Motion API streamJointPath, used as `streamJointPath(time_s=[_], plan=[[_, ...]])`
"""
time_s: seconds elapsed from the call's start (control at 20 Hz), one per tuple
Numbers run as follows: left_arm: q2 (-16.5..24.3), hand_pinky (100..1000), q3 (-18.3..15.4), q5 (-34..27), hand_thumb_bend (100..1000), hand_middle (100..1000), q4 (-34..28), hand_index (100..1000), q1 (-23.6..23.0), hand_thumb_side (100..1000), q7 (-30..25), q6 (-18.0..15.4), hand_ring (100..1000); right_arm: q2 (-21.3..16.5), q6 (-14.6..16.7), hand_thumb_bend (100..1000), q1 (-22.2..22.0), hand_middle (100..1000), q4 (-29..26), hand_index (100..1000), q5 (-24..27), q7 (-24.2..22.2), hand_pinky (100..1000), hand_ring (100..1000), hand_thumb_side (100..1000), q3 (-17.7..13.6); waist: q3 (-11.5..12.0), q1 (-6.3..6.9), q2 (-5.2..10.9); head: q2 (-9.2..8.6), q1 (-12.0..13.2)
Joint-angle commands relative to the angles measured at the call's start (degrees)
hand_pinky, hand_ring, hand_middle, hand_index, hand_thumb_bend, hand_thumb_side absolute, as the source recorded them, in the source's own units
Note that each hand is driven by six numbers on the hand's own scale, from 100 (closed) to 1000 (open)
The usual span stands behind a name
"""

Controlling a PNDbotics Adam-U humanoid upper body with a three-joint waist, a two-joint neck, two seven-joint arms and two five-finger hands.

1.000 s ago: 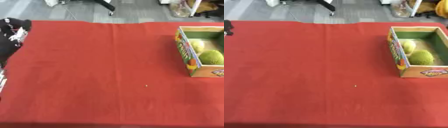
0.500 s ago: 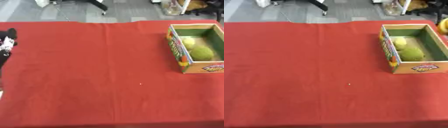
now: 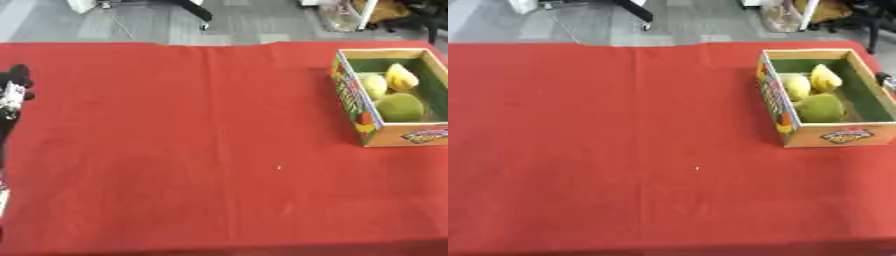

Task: Pick up the objects with one hand, pass them to the other hand, and then place them into the box on the other side of the table.

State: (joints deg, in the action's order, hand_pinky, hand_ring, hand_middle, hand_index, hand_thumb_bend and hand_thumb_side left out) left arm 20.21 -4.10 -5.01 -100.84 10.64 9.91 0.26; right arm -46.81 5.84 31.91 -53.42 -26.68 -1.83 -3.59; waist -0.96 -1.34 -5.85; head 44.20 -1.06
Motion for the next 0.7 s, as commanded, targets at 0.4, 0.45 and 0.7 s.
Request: streamJointPath(time_s=[0.4,0.45,0.7], plan=[[-0.31,681,-1.32,0.22,408,583,-0.35,571,0.15,551,-0.2,-0.57,678,-2.62,0.49,433,-2.59,593,-7.46,877,3.38,5.25,747,756,529,-3.18,-0.08,-0.82,0.84,-0.08,0.89],[-0.47,681,-1.43,0.19,407,582,-0.32,571,0.09,549,0.0,-0.62,677,-1.8,0.82,412,-3.69,587,-10.08,869,5.62,6.77,744,756,511,-4.04,-0.1,-0.77,0.83,-0.08,1.12],[-1.19,682,-1.55,-0.12,408,585,-0.62,572,0.21,543,1.12,-1.84,680,6.77,2.1,199,-10.07,565,-29.99,826,20.61,13.33,729,750,379,-7.65,-0.6,-0.59,0.66,-0.08,2.58]])
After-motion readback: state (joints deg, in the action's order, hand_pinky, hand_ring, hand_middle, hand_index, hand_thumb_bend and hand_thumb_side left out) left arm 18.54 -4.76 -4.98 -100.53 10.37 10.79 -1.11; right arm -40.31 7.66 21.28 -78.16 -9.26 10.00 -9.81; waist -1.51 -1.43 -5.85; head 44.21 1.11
